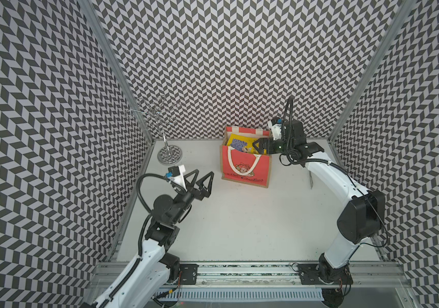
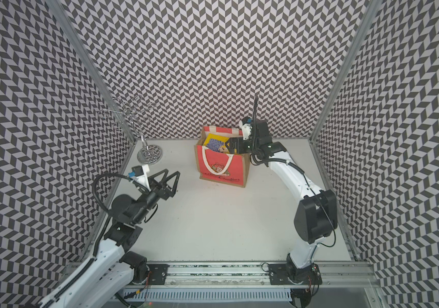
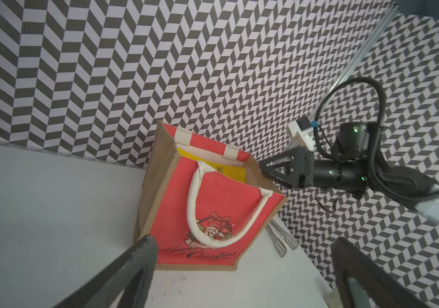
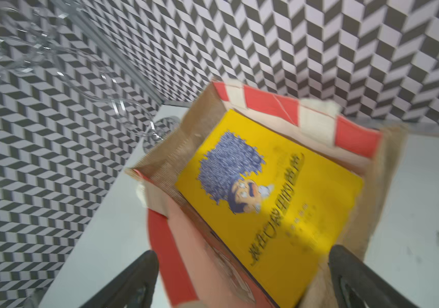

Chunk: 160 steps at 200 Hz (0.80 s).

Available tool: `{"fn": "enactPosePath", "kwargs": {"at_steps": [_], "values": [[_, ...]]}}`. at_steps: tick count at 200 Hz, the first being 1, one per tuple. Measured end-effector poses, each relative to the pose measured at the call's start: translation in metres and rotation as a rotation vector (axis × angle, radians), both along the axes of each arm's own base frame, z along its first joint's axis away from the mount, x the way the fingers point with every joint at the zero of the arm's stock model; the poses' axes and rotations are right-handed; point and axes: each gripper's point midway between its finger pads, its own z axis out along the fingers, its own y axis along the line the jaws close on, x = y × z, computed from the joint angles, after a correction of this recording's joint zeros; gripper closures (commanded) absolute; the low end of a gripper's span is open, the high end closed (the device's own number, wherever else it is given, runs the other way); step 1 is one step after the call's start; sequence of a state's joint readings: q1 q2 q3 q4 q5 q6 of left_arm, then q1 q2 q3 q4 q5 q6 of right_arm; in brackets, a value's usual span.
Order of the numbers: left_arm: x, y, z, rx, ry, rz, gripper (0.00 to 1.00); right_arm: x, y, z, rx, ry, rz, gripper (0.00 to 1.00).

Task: Put the books into the canvas bag
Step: Place the book in the canvas bag, then reset both arms

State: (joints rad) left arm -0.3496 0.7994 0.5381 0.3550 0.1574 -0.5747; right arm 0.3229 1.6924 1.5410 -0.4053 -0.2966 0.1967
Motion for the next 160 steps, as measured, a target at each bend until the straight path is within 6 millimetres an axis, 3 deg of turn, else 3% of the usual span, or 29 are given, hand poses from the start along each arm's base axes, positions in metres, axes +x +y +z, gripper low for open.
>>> {"fn": "enactPosePath", "kwargs": {"at_steps": [17,31,54,70,88,105,116,140,160], "values": [[0.035,0.007,0.002,0.07,0.089,0.105,0.0,-0.012,-0.031,0.002,-0.004,-0.039,-0.061,0.01],[0.061,0.016,-0.008,0.134,0.158,0.199,0.0,-0.022,-0.064,0.014,-0.001,-0.113,-0.142,0.01],[0.1,0.034,-0.045,0.277,0.274,0.339,0.0,-0.035,-0.114,0.029,-0.026,-0.296,-0.308,0.01],[0.116,0.05,-0.078,0.387,0.341,0.425,0.0,-0.041,-0.134,0.015,-0.072,-0.388,-0.396,0.01],[0.122,0.071,-0.107,0.479,0.388,0.52,0.0,-0.04,-0.152,-0.03,-0.149,-0.408,-0.475,0.01],[0.118,0.097,-0.13,0.518,0.406,0.605,0.0,-0.04,-0.166,-0.081,-0.234,-0.341,-0.528,0.01],[0.112,0.118,-0.144,0.521,0.42,0.665,0.0,-0.041,-0.174,-0.104,-0.279,-0.293,-0.561,0.01],[0.103,0.167,-0.179,0.553,0.476,0.798,0.0,-0.041,-0.184,-0.111,-0.289,-0.303,-0.625,0.01],[0.103,0.182,-0.2,0.602,0.486,0.834,0.0,-0.047,-0.185,-0.11,-0.253,-0.363,-0.65,0.01]]}}
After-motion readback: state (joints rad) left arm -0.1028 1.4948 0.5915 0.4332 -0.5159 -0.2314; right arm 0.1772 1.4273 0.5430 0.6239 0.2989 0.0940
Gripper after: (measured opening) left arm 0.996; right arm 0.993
